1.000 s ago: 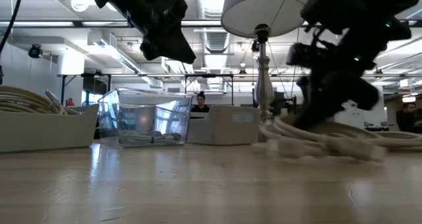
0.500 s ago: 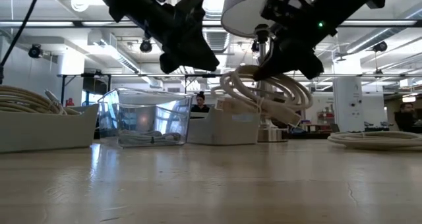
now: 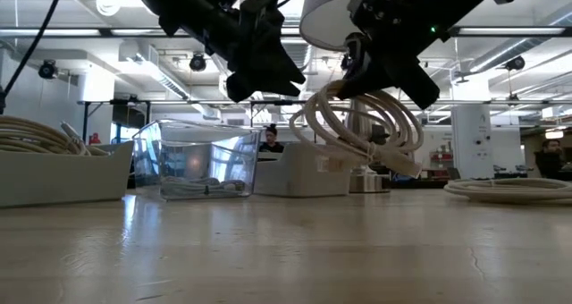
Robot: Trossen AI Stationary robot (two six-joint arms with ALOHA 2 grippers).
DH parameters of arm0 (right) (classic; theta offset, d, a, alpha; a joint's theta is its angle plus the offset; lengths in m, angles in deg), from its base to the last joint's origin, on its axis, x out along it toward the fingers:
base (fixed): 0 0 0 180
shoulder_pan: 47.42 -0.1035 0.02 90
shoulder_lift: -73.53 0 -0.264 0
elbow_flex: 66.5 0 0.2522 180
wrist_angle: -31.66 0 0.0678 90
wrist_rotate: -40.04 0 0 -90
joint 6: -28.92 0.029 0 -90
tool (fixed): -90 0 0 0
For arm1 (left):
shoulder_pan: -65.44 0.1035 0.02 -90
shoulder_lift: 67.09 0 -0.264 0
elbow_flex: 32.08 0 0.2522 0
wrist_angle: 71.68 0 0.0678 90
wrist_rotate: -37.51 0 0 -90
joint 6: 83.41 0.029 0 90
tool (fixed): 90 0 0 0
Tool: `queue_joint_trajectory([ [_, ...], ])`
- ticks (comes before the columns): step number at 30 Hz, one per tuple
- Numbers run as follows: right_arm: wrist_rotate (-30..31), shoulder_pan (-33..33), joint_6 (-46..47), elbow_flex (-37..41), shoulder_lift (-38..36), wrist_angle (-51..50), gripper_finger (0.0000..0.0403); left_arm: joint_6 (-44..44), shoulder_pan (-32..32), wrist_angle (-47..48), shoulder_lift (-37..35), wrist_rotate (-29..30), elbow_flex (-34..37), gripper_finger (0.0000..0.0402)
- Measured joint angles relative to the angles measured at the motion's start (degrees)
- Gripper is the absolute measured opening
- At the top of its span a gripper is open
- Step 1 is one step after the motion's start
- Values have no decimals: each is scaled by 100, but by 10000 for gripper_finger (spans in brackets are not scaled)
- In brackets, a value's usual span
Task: Pick & Place USB Port
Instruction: Put the brown hdmi cable into the right gray bin
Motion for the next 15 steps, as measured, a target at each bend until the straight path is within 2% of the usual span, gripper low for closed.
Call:
queue_joint_trajectory([
  [8,-26,0,-355,-216,-7,-15,20,-317,33,-44,243,-486,4,214],
  [15,-17,0,-265,-196,-10,-43,20,-315,29,-346,332,-601,15,223],
])
